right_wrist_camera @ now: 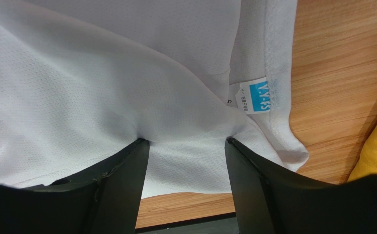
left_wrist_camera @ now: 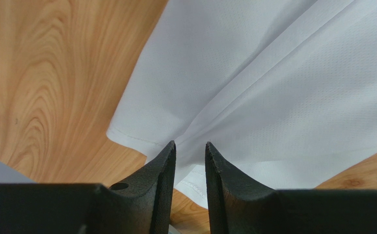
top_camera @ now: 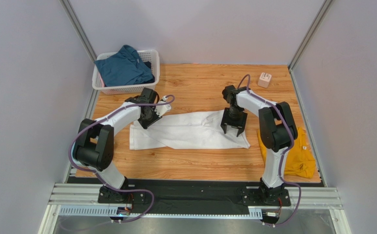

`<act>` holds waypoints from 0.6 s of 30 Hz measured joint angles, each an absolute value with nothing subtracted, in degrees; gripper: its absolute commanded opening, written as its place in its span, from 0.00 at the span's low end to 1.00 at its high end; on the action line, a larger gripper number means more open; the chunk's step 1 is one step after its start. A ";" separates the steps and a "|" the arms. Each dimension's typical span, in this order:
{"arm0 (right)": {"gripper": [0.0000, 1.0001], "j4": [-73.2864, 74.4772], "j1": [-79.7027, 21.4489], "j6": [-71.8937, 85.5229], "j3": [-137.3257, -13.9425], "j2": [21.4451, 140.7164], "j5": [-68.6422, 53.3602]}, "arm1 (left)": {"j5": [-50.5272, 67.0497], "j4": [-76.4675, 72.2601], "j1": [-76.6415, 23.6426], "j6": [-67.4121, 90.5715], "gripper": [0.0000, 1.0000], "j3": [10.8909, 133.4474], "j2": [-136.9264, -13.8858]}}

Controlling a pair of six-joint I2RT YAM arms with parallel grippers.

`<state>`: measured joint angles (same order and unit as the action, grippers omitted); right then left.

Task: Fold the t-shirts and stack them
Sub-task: Rotate the tshirt 90 degrees

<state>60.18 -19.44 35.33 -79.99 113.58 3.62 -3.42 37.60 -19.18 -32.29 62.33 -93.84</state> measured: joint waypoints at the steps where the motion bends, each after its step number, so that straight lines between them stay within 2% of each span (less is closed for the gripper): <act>1: 0.66 60.51 -19.44 35.33 -80.34 113.91 3.64 | -4.08 37.19 -19.29 -32.53 0.35 61.89 -94.72; 5: 0.66 62.61 -19.14 35.09 -83.70 116.36 3.51 | -8.05 34.41 -19.53 -34.89 0.35 57.58 -96.86; 11: 0.66 66.17 -17.21 34.24 -96.20 124.70 0.40 | -14.50 30.17 -20.18 -38.81 0.35 54.11 -96.82; 18: 0.66 68.86 -13.32 33.50 -109.58 132.64 -4.32 | -15.42 29.15 -21.12 -39.88 0.35 53.19 -96.29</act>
